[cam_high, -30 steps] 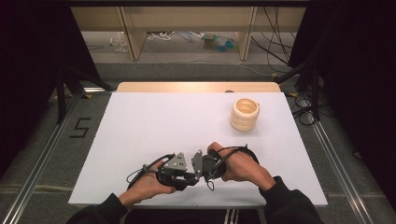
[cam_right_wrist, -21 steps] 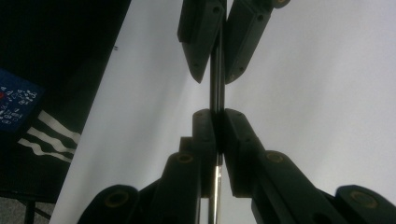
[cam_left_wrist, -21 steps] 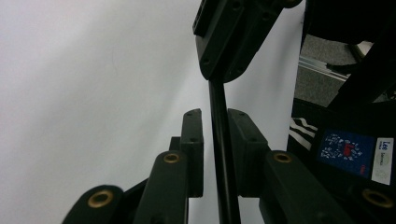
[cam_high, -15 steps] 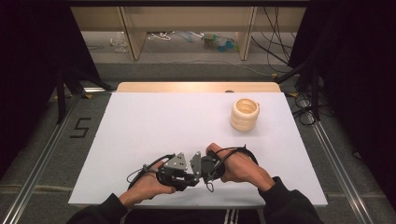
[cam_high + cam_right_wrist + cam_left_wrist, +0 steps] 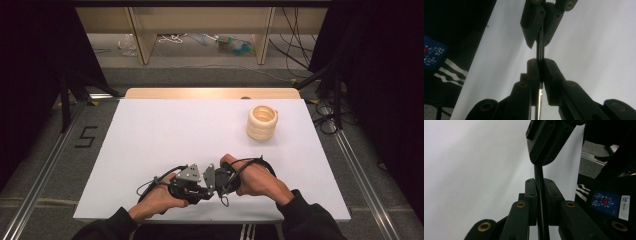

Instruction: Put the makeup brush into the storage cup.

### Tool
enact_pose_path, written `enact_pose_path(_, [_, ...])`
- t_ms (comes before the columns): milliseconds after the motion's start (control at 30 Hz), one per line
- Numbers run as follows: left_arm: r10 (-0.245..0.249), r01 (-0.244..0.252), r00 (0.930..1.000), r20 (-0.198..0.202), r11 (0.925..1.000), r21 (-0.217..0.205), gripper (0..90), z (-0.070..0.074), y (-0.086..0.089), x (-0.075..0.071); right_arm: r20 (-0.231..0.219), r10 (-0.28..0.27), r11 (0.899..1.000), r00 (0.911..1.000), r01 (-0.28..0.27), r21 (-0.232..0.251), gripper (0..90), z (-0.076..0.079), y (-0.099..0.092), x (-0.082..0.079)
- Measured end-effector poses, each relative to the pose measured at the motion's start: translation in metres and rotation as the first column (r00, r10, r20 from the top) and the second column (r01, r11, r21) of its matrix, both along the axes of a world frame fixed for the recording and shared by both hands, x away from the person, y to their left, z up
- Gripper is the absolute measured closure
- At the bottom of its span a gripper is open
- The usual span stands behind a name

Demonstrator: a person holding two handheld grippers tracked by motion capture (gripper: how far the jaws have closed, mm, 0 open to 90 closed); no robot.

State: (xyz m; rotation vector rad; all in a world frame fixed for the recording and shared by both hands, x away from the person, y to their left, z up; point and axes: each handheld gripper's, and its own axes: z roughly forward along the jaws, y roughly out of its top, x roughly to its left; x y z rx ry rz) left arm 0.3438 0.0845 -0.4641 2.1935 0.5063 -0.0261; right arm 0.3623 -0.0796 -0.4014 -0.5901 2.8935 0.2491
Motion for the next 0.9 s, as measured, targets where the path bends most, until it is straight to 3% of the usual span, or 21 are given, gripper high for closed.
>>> enact_pose_path(200, [0.007,-0.007,0.9999,0.014,0.9999,-0.009,83.1,-0.002,0.000,0.001,-0.001,-0.003,1.000,1.0000,0.003,0.010,82.5,-0.002,0.001,0.001])
enact_pose_path(233, [0.033,-0.033,0.9995,0.002,0.9994,-0.006,83.1,-0.002,0.000,0.001,0.002,-0.004,1.000,1.0000,0.004,0.016,77.6,-0.001,0.001,0.001])
enact_pose_path(300, [0.015,-0.015,0.9999,0.003,0.9999,0.003,83.1,0.000,0.004,0.005,0.031,-0.030,0.999,0.9991,0.029,0.027,61.2,0.002,0.000,0.002])
enact_pose_path(400, [0.042,-0.041,0.9989,0.019,0.9991,-0.009,83.1,0.001,0.009,0.008,0.079,-0.122,0.987,0.9893,0.113,0.112,47.2,0.011,-0.003,0.000])
enact_pose_path(433, [0.054,-0.053,0.9985,0.015,0.9980,-0.036,83.1,0.001,0.010,0.009,0.087,-0.145,0.981,0.9856,0.132,0.146,43.5,0.015,-0.005,0.001])
enact_pose_path(467, [0.073,-0.073,0.9970,0.024,0.9968,-0.033,83.1,0.002,0.012,0.010,0.078,-0.190,0.968,0.9787,0.173,0.181,40.4,0.019,-0.007,0.001])
enact_pose_path(533, [0.117,-0.116,0.9929,0.018,0.9912,-0.063,83.1,0.004,0.015,0.011,0.073,-0.271,0.930,0.9599,0.241,0.276,34.9,0.024,-0.012,0.003])
enact_pose_path(567, [0.131,-0.129,0.9912,0.018,0.9885,-0.078,83.1,0.004,0.018,0.013,0.058,-0.309,0.903,0.9493,0.274,0.330,33.8,0.028,-0.015,0.005])
enact_pose_path(600, [0.157,-0.154,0.9874,0.021,0.9833,-0.097,83.1,0.004,0.019,0.014,0.043,-0.322,0.878,0.9456,0.282,0.388,32.6,0.031,-0.018,0.009])
enact_pose_path(633, [0.177,-0.174,0.9838,0.029,0.9802,-0.096,83.0,0.005,0.022,0.015,0.013,-0.367,0.837,0.9303,0.323,0.442,29.7,0.034,-0.021,0.009])
enact_pose_path(667, [0.185,-0.181,0.9822,0.031,0.9780,-0.104,83.0,0.006,0.024,0.017,-0.001,-0.393,0.806,0.9194,0.345,0.481,26.3,0.038,-0.025,0.011])
enact_pose_path(700, [0.216,-0.210,0.9756,0.039,0.9707,-0.117,83.0,0.006,0.025,0.017,-0.012,-0.420,0.773,0.9075,0.364,0.520,25.8,0.041,-0.028,0.012])
enact_pose_path(733, [0.225,-0.218,0.9736,0.038,0.9669,-0.133,83.0,0.007,0.026,0.017,-0.039,-0.452,0.731,0.8913,0.395,0.556,26.6,0.044,-0.031,0.013])
enact_pose_path(767, [0.231,-0.223,0.9718,0.047,0.9652,-0.137,83.0,0.008,0.027,0.018,-0.084,-0.475,0.682,0.8758,0.427,0.593,25.4,0.046,-0.035,0.013])
enact_pose_path(833, [0.257,-0.247,0.9649,0.052,0.9574,-0.149,83.0,0.011,0.029,0.017,-0.150,-0.509,0.605,0.8473,0.477,0.638,23.6,0.049,-0.042,0.015])
enact_pose_path(867, [0.266,-0.255,0.9629,0.047,0.9540,-0.157,83.0,0.012,0.030,0.017,-0.178,-0.529,0.570,0.8299,0.502,0.650,22.8,0.049,-0.046,0.016])
enact_pose_path(900, [0.275,-0.263,0.9600,0.051,0.9500,-0.168,83.0,0.012,0.031,0.018,-0.189,-0.542,0.548,0.8186,0.515,0.659,21.2,0.048,-0.049,0.017])
